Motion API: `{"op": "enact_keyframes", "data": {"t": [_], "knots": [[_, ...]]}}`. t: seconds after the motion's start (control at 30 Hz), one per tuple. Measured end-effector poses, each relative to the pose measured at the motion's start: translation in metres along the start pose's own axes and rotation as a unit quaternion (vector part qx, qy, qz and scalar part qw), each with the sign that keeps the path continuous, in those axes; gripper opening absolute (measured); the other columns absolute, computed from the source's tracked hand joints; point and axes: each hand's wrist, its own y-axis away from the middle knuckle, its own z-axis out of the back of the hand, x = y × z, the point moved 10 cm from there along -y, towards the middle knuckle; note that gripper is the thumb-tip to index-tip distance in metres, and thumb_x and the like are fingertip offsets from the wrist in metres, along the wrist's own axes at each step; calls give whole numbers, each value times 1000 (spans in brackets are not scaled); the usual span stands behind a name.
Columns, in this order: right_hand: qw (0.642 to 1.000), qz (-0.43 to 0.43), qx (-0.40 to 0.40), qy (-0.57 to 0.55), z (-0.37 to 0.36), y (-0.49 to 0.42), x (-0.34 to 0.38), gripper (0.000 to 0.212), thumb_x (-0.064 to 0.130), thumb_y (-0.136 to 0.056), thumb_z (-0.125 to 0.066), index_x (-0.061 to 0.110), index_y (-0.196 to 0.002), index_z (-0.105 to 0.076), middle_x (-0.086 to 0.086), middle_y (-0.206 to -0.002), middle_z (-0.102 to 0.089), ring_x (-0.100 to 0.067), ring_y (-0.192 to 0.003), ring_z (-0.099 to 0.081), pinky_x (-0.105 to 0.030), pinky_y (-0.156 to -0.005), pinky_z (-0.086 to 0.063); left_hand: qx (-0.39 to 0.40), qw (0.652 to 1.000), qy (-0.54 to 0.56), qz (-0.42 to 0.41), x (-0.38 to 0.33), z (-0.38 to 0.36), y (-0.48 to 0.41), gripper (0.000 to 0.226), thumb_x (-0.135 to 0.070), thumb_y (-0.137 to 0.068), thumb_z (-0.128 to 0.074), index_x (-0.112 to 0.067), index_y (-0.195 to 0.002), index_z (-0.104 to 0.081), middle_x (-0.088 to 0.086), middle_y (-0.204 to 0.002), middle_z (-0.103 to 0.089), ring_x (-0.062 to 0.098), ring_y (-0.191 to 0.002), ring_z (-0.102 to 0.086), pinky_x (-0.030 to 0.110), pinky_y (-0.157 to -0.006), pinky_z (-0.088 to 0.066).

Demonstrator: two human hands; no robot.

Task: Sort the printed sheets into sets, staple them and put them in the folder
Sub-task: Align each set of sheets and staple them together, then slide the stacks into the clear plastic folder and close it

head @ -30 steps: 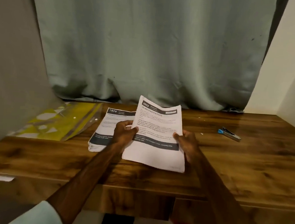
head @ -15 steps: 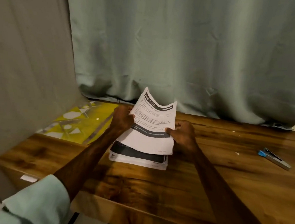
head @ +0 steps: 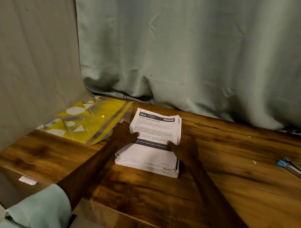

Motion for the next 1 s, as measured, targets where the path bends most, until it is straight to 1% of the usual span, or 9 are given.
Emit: {"op": "enact_keyframes", "data": {"t": [0.1, 0.27, 0.43, 0.57, 0.67, 0.73, 0.8, 0.93, 1.0], "knots": [[1000, -1, 11, -2, 2, -3, 5, 50, 33, -88, -77, 13, -131, -62, -10, -132, -65, -32, -115, -65, -36, -84, -58, 26, 999, -14, 14, -18, 0, 6, 63, -42, -86, -79, -5, -131, -55, 13, -132, -63, 31, -120, -60, 36, -91, -51], [1000, -9, 27, -2, 7, -3, 6, 43, 24, -88, -78, 10, -126, -64, -11, -127, -67, -31, -110, -68, -35, -80, -57, 53, 998, -27, 23, -38, -2, 10, 70, -31, -83, -84, -5, -139, -51, 14, -140, -60, 32, -127, -57, 37, -99, -50], [999, -22, 26, -1, 19, 2, -4, 33, 23, -84, -81, 12, -114, -70, -9, -115, -73, -29, -99, -71, -36, -75, -61, 93, 995, 21, 24, -47, -5, 14, 90, -25, -72, -93, -11, -147, -45, 13, -151, -50, 34, -139, -47, 47, -113, -42], [999, -52, 10, 1, 32, 7, -20, 33, 27, -82, -83, 11, -109, -72, -8, -112, -74, -27, -95, -73, -28, -63, -57, 104, 992, 71, 2, -65, -16, 22, 80, -14, -76, -89, -8, -145, -49, 14, -150, -51, 34, -138, -48, 46, -113, -43], [998, -65, -11, 7, 47, 11, -36, 19, 28, -88, -78, 13, -95, -69, -9, -107, -74, -25, -86, -70, -23, -56, -46, 93, 994, 49, -35, -87, -29, 32, 61, -15, -81, -85, -5, -135, -57, 15, -140, -60, 33, -129, -56, 37, -101, -50], [996, -87, -26, 26, 61, 17, -51, 19, 29, -89, -76, 14, -94, -65, -10, -108, -72, -25, -87, -67, -28, -65, -51, 102, 992, 53, -54, -98, -45, 40, 48, -15, -87, -79, -2, -129, -60, 15, -135, -63, 31, -124, -59, 31, -92, -50], [992, -106, -44, 46, 73, 22, -63, 30, 29, -89, -77, 9, -107, -64, -13, -116, -68, -31, -103, -67, -36, -80, -55, 99, 992, 50, -58, -115, -45, 50, 43, -18, -91, -75, -1, -127, -61, 14, -133, -64, 30, -122, -60, 28, -87, -48], [982, -125, -59, 132, 83, 30, -65, 52, 31, -89, -75, 7, -131, -54, -18, -141, -50, -38, -132, -45, -46, -103, -46, 122, 990, 41, -58, -99, -43, 65, 45, -39, -94, -71, -12, -128, -61, 14, -139, -60, 29, -128, -56, 41, -107, -45], [981, -84, -91, 147, 80, 32, -45, 52, 26, -89, -75, 6, -133, -53, -19, -143, -48, -39, -134, -42, -47, -106, -42, 136, 983, -67, -108, -72, -35, 90, 49, -64, -85, -69, -30, -120, -68, 23, -141, -54, 16, -128, -58, 40, -109, -42]]}}
